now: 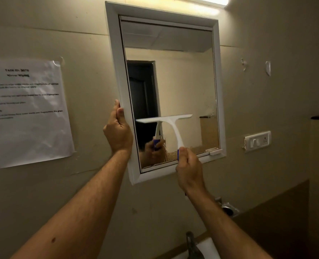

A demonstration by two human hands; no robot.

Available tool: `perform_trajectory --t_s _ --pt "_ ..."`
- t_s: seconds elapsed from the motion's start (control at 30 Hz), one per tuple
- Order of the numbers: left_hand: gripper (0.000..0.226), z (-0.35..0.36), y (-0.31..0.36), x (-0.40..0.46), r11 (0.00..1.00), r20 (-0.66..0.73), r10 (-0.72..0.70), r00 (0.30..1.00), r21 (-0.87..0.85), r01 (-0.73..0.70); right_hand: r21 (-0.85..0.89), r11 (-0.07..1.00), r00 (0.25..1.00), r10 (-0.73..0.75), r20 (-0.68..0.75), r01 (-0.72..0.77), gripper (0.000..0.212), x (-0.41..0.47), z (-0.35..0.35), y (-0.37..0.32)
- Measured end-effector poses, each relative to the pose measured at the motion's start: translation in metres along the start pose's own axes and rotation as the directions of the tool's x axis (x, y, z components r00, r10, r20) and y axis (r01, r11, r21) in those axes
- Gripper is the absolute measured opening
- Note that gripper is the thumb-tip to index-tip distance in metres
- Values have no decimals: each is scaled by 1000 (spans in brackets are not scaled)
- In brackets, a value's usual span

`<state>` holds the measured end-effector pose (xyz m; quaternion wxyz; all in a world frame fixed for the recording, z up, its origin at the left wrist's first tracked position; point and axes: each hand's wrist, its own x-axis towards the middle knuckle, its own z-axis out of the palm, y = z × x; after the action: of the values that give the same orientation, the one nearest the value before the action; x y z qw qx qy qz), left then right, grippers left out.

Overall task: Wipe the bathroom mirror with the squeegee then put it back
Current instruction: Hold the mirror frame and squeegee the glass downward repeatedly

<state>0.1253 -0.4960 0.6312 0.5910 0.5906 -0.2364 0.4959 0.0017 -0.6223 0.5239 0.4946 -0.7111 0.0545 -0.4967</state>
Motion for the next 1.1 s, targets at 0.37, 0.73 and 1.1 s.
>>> perform_trajectory --t_s 0.37,0.73,1.1 --pt "36 -1 -2 -6 1000 -4 -12 1000 -4 12 20 999 1000 28 10 -28 30 -31 -4 29" --pt "37 -2 -1 -7 1000 -10 10 1000 8 -10 -5 999 999 52 6 -52 30 -55 0 56" --pt "37 -4 0 -6 1000 -16 25 1000 -13 -25 7 999 999 32 -22 -32 33 -20 8 15"
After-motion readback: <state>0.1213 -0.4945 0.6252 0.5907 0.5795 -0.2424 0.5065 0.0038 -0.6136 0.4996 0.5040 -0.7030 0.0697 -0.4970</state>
